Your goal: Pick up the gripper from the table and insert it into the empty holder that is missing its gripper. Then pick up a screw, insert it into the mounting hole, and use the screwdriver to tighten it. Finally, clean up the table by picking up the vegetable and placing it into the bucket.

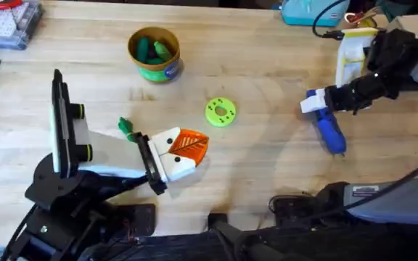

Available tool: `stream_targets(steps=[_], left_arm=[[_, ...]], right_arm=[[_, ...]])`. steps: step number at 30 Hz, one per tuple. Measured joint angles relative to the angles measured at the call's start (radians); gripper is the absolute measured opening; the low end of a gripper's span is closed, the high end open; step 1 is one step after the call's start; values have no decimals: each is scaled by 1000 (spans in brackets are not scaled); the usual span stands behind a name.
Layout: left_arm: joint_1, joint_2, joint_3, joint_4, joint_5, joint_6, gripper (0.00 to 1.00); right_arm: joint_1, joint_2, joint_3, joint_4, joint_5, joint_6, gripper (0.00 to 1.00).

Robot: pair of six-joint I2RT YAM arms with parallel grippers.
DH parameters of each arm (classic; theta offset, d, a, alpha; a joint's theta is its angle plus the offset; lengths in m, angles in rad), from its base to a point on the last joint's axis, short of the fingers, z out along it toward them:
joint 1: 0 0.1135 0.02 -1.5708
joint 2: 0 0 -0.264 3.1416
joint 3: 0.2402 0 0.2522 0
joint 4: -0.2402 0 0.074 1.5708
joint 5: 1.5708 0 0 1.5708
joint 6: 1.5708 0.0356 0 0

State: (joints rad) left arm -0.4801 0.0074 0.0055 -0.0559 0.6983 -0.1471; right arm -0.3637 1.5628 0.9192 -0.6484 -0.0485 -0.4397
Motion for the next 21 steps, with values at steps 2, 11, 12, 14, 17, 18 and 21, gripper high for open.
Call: stream_targets(steps=[2,11,12,14,17,18,21], left_arm=[[0,0,0,0,0,0,14],[0,0,0,0,0,0,14],[0,0,0,0,-1,0,14],[0,0,0,0,-3,0,14],[0,0,0,0,-3,0,14],[0,0,0,0,-4,0,14],[0,0,0,0,-5,0,14]], right_arm=[[1,16,1,1,7,-8,912],[1,26,10,10,26,-26,498],[1,28,10,14,26,-28,350],[0,34,11,21,32,-29,117],[1,40,22,4,29,-28,25],[1,40,27,-15,26,-28,26],[2,33,36,-38,21,-16,26]])
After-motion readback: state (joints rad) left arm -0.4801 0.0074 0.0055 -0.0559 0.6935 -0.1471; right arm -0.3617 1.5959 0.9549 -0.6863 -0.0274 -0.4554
